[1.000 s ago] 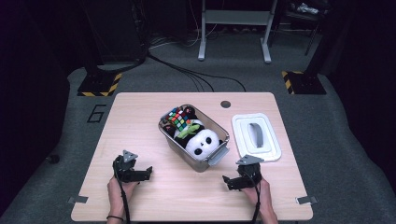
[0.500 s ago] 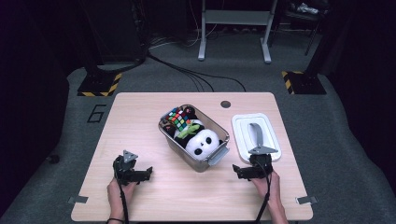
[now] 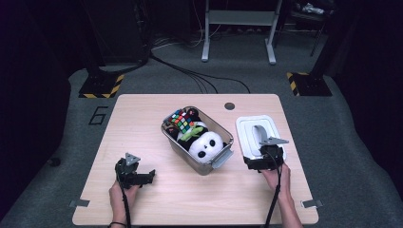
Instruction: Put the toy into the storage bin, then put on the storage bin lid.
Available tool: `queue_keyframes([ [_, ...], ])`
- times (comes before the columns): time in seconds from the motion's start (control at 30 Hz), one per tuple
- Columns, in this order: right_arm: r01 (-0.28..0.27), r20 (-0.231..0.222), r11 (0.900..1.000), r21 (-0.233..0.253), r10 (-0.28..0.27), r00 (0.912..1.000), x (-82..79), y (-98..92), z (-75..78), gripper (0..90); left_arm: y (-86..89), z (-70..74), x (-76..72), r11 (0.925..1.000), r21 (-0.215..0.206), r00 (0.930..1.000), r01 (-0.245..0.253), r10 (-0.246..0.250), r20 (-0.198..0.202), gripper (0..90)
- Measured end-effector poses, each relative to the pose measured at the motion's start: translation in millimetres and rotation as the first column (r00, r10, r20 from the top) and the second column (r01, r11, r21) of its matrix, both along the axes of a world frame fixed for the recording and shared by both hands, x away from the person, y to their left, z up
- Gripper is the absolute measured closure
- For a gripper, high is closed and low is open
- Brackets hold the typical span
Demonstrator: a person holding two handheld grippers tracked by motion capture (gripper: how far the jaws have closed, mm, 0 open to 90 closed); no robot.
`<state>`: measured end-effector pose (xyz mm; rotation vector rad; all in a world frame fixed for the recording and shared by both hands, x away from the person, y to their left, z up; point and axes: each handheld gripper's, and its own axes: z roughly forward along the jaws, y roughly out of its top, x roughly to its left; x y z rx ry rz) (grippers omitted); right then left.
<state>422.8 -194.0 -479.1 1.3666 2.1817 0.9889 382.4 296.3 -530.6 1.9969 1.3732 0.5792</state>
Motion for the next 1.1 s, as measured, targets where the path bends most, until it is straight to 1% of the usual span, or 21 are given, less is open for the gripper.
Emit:
queue_keyframes([
  [0.1, 0.023, -0.006, 1.0, 0.005, -0.023, 0.9997, 4.6, -4.8, 2.0, 0.0, 0.1, 0.0, 0.0, 1.0, 0.0, 1.0, 0.0, 0.0, 0.0, 0.0],
  [0.23, 0.045, 0.002, 0.999, -0.023, -0.045, 0.999, 14.7, -11.6, 1.1, 0.0, -0.1, -0.2, 0.1, 1.0, -0.002, 1.0, -0.001, 0.001, 0.001, 0.0],
  [0.27, 0.058, -0.014, 0.998, -0.016, -0.059, 0.9982, 18.1, -12.3, 0.3, 0.0, 0.0, -0.1, 0.1, 1.0, -0.001, 1.0, -0.001, 0.001, 0.001, 0.0],
  [0.3, 0.059, -0.015, 0.998, -0.028, -0.06, 0.9981, 22.2, -14.6, -0.9, 0.0, 0.1, 0.0, 0.1, 1.0, 0.0, 1.0, 0.0, 0.0, 0.001, 0.0],
  [0.33, 0.076, -0.024, 0.997, -0.022, -0.076, 0.9968, 26.0, -15.2, -1.6, 0.1, 0.0, -0.1, 0.1, 1.0, -0.002, 1.0, -0.001, 0.001, 0.001, 0.0],
  [0.4, 0.091, -0.026, 0.996, -0.017, -0.091, 0.9955, 34.1, -17.7, -3.6, 1.0, 0.0, -0.1, 0.1, 1.0, -0.001, 1.0, 0.0, 0.0, 0.001, 0.0],
  [0.47, 0.099, -0.043, 0.995, -0.016, -0.1, 0.9941, 43.3, -19.6, -6.4, 1.2, 0.2, -0.1, 0.2, 1.0, 0.001, 1.0, 0.001, -0.001, 0.001, 0.0],
  [0.57, 0.12, -0.047, 0.992, -0.027, -0.121, 0.9915, 56.7, -22.2, -9.4, 2.5, 0.4, 0.3, 0.3, 1.0, 0.002, 1.0, 0.002, -0.002, -0.003, 0.0],
  [0.63, 0.125, -0.068, 0.992, -0.02, -0.126, 0.9896, 64.8, -23.1, -9.9, 3.9, 0.4, 0.6, 0.3, 1.0, 0.005, 1.0, 0.003, -0.003, -0.005, 0.0],
  [0.7, 0.149, -0.052, 0.988, -0.037, -0.151, 0.9871, 70.5, -22.1, -9.6, 10.9, 0.3, -0.1, 0.4, 1.0, 0.001, 1.0, 0.001, -0.001, 0.002, 0.0],
  [0.73, 0.153, -0.061, 0.988, -0.031, -0.155, 0.986, 74.7, -23.3, -9.9, 15.7, 0.3, 0.1, 0.3, 1.0, 0.002, 1.0, 0.002, -0.002, 0.0, 0.0],
  [0.77, 0.163, -0.069, 0.986, -0.021, -0.164, 0.9841, 76.5, -23.1, -10.3, 18.3, 0.4, 0.1, 0.4, 1.0, 0.002, 1.0, 0.002, -0.002, 0.0, 0.0],
  [0.8, 0.166, -0.072, 0.986, -0.031, -0.168, 0.9832, 79.4, -23.4, -11.4, 21.2, 0.4, 0.2, 0.3, 1.0, 0.003, 1.0, 0.002, -0.002, -0.001, 0.0],
  [0.83, 0.163, -0.081, 0.986, -0.035, -0.165, 0.9829, 81.4, -22.9, -12.2, 26.0, 0.3, 0.1, 0.3, 1.0, 0.002, 1.0, 0.002, -0.002, 0.0, 0.0],
  [0.87, 0.173, -0.081, 0.983, -0.06, -0.177, 0.9808, 82.9, -21.8, -13.4, 30.9, 0.3, 0.1, 0.3, 1.0, 0.003, 1.0, 0.002, -0.002, 0.0, 0.0],
  [0.9, 0.177, -0.077, 0.982, -0.072, -0.182, 0.9802, 84.1, -22.1, -14.4, 33.7, 0.3, 0.1, 0.3, 1.0, 0.002, 1.0, 0.002, -0.002, 0.0, 0.0],
  [1.0, 0.178, -0.078, 0.981, -0.08, -0.184, 0.9798, 86.8, -23.0, -18.0, 43.7, 0.4, 0.1, 0.4, 1.0, 0.003, 1.0, 0.003, -0.003, 0.0, 0.0],
  [1.03, 0.188, -0.081, 0.979, -0.079, -0.194, 0.9777, 87.5, -22.5, -19.1, 47.9, 0.3, 0.0, 0.5, 1.0, 0.002, 1.0, 0.002, -0.002, 0.001, 0.0],
  [1.07, 0.192, -0.082, 0.978, -0.079, -0.198, 0.9767, 87.8, -22.6, -19.7, 53.6, 0.2, 0.0, 0.6, 1.0, 0.002, 1.0, 0.002, -0.002, 0.001, 0.0],
  [1.1, 0.206, -0.076, 0.975, -0.081, -0.213, 0.9741, 88.0, -23.4, -20.5, 60.5, 0.2, 0.0, 0.8, 1.0, 0.003, 1.0, 0.004, -0.004, 0.002, 0.0],
])
